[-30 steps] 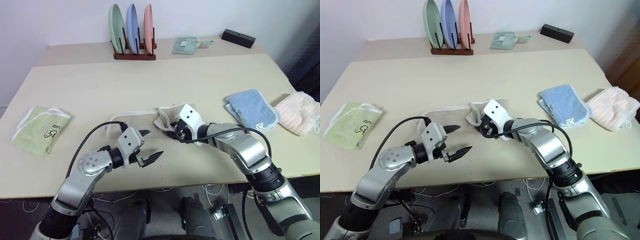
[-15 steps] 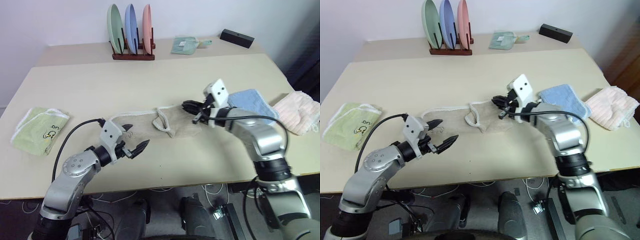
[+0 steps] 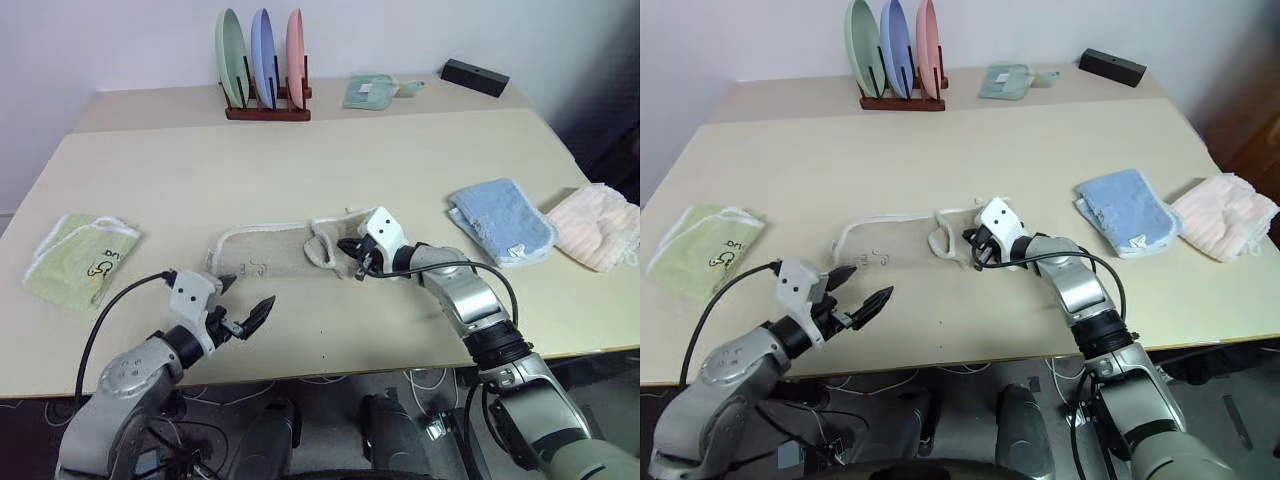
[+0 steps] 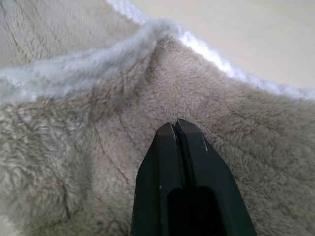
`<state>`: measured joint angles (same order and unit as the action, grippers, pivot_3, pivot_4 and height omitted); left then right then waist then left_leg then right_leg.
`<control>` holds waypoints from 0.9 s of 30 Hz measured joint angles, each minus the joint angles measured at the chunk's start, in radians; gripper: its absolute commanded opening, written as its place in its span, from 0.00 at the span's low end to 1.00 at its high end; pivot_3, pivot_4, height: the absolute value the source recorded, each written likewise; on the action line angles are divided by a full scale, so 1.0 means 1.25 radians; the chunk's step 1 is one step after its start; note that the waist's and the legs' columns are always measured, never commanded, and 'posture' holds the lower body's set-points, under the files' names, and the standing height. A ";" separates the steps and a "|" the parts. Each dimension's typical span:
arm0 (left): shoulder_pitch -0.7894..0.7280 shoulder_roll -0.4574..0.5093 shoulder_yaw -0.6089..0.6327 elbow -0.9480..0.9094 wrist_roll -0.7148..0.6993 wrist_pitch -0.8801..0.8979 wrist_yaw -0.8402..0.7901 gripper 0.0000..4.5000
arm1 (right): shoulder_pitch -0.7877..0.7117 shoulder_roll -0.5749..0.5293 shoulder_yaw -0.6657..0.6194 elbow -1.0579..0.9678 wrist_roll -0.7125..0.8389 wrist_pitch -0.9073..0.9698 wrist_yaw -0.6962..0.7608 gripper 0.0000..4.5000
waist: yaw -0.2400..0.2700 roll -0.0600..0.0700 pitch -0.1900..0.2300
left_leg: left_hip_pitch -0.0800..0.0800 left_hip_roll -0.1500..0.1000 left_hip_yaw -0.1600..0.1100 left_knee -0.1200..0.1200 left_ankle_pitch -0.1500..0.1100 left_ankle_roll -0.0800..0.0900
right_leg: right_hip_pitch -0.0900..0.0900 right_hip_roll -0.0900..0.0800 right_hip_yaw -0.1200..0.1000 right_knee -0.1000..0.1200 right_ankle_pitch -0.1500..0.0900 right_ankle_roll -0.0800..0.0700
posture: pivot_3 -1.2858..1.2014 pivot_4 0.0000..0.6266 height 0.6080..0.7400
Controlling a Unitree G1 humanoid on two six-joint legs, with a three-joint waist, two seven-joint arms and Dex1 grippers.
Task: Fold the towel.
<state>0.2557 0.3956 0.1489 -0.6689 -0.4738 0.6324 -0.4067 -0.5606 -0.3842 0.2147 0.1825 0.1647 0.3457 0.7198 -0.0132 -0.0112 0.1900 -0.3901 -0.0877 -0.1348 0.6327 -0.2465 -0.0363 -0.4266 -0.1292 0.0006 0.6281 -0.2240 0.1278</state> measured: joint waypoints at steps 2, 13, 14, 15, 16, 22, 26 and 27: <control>0.014 -0.052 0.035 -0.017 -0.058 0.045 0.049 1.00 | -0.017 -0.018 -0.027 -0.043 0.024 0.002 0.031 0.48 | 0.001 0.000 0.000 | 0.000 0.000 0.000 0.000 0.000 0.000 | 0.000 0.000 0.000 0.000 0.000 0.000 | 0.52 0.24 0.98; -0.163 -0.305 0.238 0.088 -0.467 0.203 0.510 1.00 | -0.051 -0.077 -0.031 -0.197 0.063 -0.020 0.160 0.99 | 0.004 -0.001 0.000 | 0.000 0.000 -0.001 0.002 0.000 0.000 | 0.001 0.000 -0.001 0.000 0.000 0.000 | 0.52 0.24 0.98; -0.191 -0.311 0.252 0.110 -0.505 0.203 0.551 1.00 | -0.048 -0.075 -0.030 -0.201 0.063 -0.020 0.159 0.99 | 0.005 -0.001 0.000 | 0.000 0.000 -0.001 0.002 0.000 0.000 | 0.001 0.000 -0.001 0.000 0.000 0.000 | 0.52 0.24 0.98; -0.211 -0.311 0.257 0.126 -0.527 0.202 0.578 1.00 | -0.046 -0.072 -0.028 -0.208 0.063 -0.020 0.158 0.99 | 0.005 -0.001 0.000 | 0.000 0.000 -0.001 0.002 0.000 0.000 | 0.001 0.000 -0.001 0.000 0.000 0.000 | 0.52 0.24 0.98; -0.233 -0.310 0.262 0.144 -0.551 0.203 0.606 1.00 | -0.042 -0.070 -0.028 -0.216 0.064 -0.020 0.157 0.99 | 0.005 -0.001 0.000 | 0.000 0.000 -0.001 0.002 0.000 0.000 | 0.001 0.000 -0.001 0.000 0.000 0.000 | 0.52 0.24 0.98; -0.338 -0.292 0.261 0.254 -0.609 0.200 0.695 0.71 | -0.024 -0.061 -0.028 -0.266 0.068 -0.011 0.139 1.00 | 0.022 -0.001 0.000 | 0.000 -0.001 0.000 0.003 0.000 -0.001 | 0.002 0.000 -0.001 0.000 0.000 0.000 | 0.52 0.24 0.98; -0.354 -0.281 0.258 0.300 -0.609 0.191 0.708 0.24 | -0.007 -0.062 -0.028 -0.292 0.069 0.005 0.128 1.00 | 0.024 -0.001 -0.001 | -0.001 -0.001 0.000 0.004 0.000 -0.001 | 0.002 0.000 -0.001 0.000 0.000 0.000 | 0.52 0.24 0.98; -0.359 -0.279 0.250 0.309 -0.609 0.191 0.709 0.15 | -0.003 -0.062 -0.028 -0.297 0.069 0.010 0.126 1.00 | 0.023 -0.001 0.000 | -0.001 -0.001 0.000 0.004 0.000 -0.001 | 0.002 0.000 -0.001 0.000 0.000 0.000 | 0.52 0.24 0.98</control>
<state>-0.1925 0.0467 0.4609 -0.2824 -1.2350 0.8705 0.4794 -0.5640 -0.4617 0.1800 -0.1885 0.2509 0.3581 0.8772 0.0157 -0.0129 0.1894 -0.3910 -0.0895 -0.1342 0.6377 -0.2461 -0.0372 -0.4241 -0.1293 -0.0007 0.6282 -0.2239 0.1280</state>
